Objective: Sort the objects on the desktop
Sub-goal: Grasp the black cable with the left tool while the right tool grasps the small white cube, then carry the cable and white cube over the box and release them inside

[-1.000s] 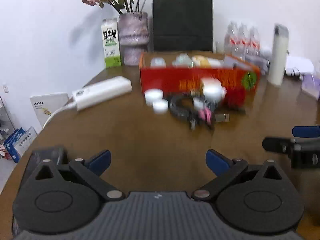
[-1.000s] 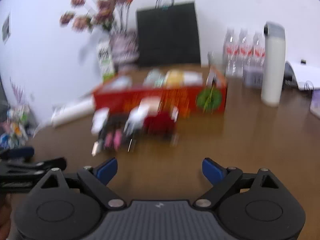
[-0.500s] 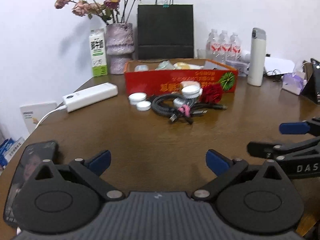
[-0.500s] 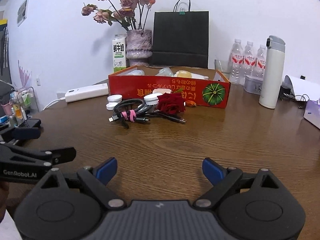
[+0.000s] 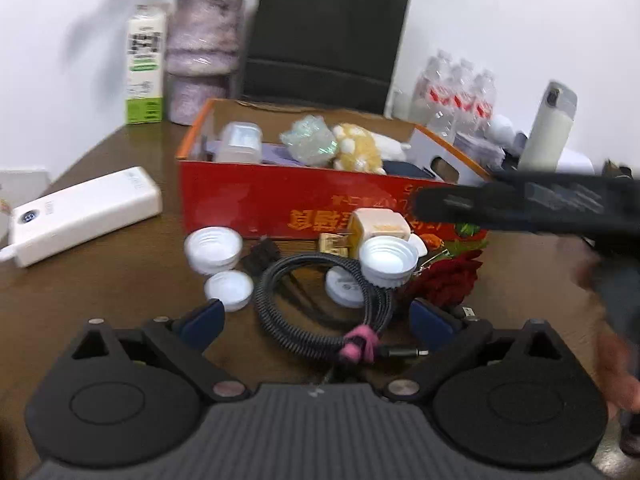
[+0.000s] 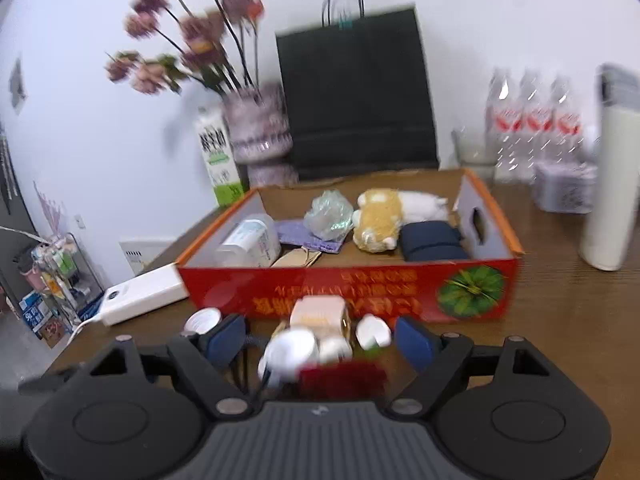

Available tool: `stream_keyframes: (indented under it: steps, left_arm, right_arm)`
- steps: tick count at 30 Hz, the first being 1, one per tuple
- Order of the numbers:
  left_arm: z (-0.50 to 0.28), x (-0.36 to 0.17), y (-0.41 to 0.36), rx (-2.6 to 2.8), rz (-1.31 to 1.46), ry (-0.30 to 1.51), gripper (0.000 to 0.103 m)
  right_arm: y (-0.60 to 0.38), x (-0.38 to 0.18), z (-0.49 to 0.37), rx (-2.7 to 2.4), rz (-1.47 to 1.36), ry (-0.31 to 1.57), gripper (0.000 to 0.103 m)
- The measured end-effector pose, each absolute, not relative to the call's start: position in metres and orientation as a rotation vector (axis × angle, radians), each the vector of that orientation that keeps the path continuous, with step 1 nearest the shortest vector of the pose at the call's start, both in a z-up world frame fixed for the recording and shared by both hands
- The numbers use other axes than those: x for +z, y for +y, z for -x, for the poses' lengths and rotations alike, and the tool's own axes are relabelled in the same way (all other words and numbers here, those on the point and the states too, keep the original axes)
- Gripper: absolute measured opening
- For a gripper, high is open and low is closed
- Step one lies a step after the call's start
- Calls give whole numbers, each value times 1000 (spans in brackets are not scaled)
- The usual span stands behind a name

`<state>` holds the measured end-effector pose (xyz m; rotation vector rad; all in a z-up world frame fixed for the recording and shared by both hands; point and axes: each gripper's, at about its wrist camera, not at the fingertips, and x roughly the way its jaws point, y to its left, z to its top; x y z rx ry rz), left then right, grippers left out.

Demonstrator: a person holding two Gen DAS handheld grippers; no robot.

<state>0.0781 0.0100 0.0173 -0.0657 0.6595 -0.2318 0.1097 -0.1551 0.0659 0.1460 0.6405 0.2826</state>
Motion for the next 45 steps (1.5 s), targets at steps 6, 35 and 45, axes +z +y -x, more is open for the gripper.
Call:
stream_keyframes:
  steps: [6, 35, 45]
  left_arm:
    - [-93, 0, -2, -237, 8, 700, 102]
    - [82, 44, -14, -256, -78, 546, 86]
    - [-8, 118, -1, -323, -99, 440, 86]
  right_arm:
    - [-132, 35, -168, 241, -94, 775, 61]
    - [-203, 34, 49, 241, -194, 627, 48]
    - [-211, 100, -3, 265, -212, 498, 48]
